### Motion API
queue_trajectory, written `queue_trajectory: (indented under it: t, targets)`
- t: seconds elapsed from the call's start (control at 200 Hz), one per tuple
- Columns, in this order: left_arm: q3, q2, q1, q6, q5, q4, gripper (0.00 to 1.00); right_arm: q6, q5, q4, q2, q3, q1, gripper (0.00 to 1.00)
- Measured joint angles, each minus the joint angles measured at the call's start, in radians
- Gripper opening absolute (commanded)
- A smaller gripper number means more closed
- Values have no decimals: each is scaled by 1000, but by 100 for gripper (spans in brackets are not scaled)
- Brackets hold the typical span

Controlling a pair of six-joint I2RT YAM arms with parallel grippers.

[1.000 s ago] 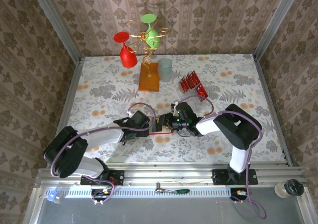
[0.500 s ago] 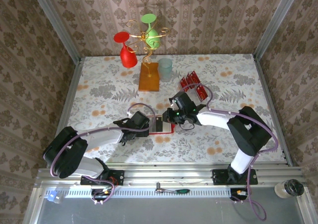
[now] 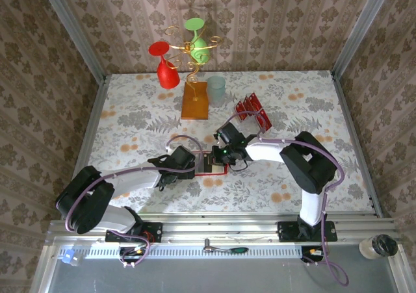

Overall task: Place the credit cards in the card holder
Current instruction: Insert the credit card into the card slot.

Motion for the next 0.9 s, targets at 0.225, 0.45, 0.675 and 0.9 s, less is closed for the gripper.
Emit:
queue_trajectory:
  t: [0.225, 0.45, 0.675, 0.9]
  targets:
    - [0, 0, 0, 0, 0, 0, 100, -5, -1, -5, 48, 64, 35, 1]
    - [0, -24, 0, 0, 1, -16, 100, -5, 1, -16, 47, 71, 37, 2]
    - [-2, -123, 16, 0, 0, -29, 100, -9, 24, -57, -41, 63, 29, 2]
    - [-31, -133, 54, 1, 1, -44, 100, -32, 53, -97, -69, 63, 27, 2]
